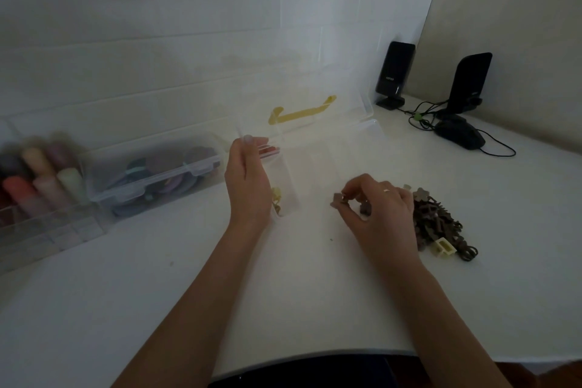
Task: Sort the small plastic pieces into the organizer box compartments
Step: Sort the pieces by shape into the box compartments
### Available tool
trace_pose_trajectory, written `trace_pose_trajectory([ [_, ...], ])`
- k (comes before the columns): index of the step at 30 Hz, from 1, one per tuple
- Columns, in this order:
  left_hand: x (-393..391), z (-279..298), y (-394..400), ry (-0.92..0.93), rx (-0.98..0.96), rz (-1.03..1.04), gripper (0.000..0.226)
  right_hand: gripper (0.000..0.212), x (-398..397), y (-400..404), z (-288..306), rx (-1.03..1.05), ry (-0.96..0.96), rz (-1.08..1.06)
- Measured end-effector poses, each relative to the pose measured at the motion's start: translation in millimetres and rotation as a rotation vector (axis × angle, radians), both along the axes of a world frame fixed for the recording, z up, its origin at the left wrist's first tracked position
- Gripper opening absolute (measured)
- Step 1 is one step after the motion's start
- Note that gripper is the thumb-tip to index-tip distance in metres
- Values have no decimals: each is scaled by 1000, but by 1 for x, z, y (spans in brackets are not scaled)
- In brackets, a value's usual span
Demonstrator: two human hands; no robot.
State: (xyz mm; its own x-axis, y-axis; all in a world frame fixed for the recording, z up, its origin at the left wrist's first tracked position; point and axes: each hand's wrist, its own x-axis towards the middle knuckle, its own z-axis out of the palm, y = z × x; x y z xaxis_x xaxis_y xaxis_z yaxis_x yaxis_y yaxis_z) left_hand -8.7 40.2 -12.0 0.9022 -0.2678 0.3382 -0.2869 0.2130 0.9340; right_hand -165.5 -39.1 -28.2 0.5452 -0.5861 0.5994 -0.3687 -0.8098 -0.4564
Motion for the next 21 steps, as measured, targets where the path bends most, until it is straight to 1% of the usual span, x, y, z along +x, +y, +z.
trace_pose_trajectory([
  [3, -2, 2, 1, -8, 7, 0, 32, 26, 4, 4, 4, -4, -107, 40],
  [5, -2, 3, 2, -8, 2, -8, 32, 26, 10, 8, 7, 22, -136, 89],
  [8, -3, 3, 3, -10, 9, -18, 31, 19, 22, 12, 9, -4, -126, 176],
  [11, -1, 2, 5, -15, 21, -19, 32, 11, 33, 16, 8, -98, -99, 240],
  [15, 5, 2, 5, -16, 24, -20, 33, 27, 37, 12, 2, -230, -13, 222],
  [17, 6, 1, 5, -13, 24, -14, 34, 23, 35, 7, -1, -225, -14, 229],
  [19, 6, 1, 5, -14, 24, -15, 34, 19, 31, 3, -1, -187, -88, 218],
  [21, 6, 1, 5, -20, 22, -18, 34, 21, 24, -2, 3, -123, -218, 167],
])
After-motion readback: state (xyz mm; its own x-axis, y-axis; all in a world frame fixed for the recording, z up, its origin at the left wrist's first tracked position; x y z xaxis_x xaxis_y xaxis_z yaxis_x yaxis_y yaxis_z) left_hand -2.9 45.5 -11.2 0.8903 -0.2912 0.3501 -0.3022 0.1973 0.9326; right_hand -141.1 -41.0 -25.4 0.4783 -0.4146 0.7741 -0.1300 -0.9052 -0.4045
